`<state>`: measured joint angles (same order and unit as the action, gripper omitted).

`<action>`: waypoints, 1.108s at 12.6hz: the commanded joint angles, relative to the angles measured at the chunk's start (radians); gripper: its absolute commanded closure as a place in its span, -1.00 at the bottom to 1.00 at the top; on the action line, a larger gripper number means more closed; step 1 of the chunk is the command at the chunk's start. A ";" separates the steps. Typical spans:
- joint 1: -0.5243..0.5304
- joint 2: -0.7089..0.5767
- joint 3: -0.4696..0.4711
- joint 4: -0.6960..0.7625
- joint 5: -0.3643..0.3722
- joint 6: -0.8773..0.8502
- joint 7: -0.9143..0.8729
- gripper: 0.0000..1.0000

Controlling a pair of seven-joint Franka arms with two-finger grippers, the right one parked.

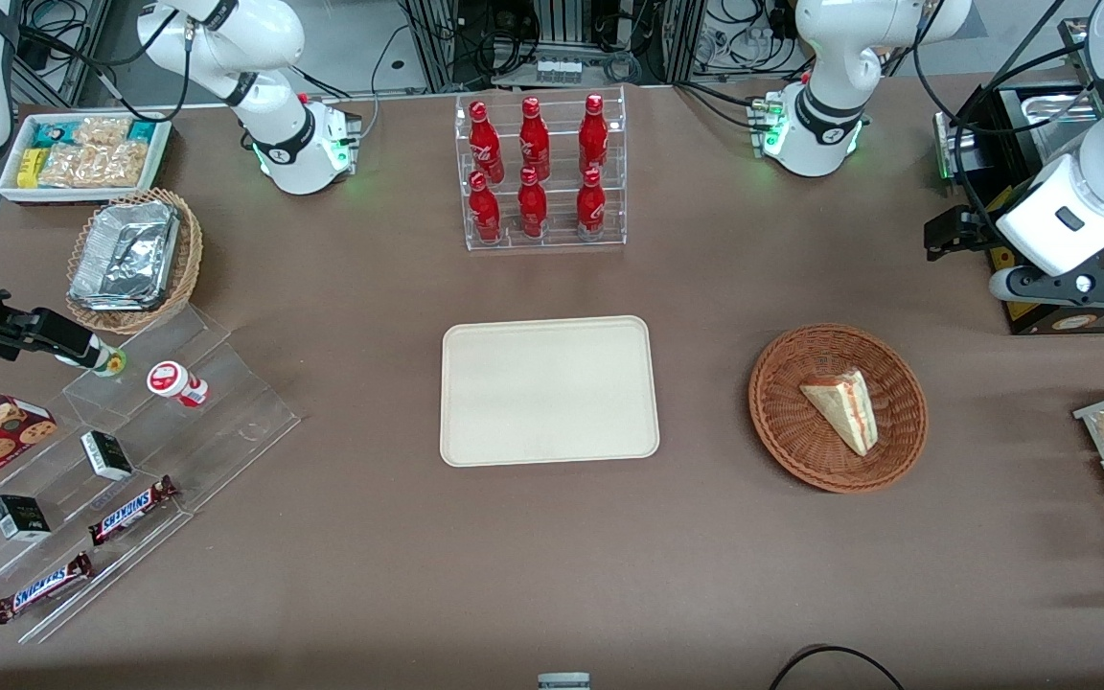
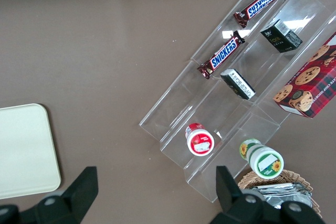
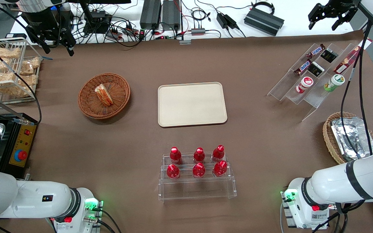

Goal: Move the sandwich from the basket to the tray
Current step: 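Move the left gripper over the wicker basket holding the sandwich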

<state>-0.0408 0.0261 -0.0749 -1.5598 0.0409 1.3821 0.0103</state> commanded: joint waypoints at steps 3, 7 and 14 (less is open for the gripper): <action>-0.007 0.000 0.006 -0.011 -0.016 0.067 -0.041 -1.00; -0.005 0.005 0.006 -0.093 -0.015 0.167 -0.032 -1.00; -0.002 0.005 0.007 -0.310 -0.016 0.398 -0.041 -1.00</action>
<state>-0.0405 0.0482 -0.0732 -1.8052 0.0401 1.7139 -0.0146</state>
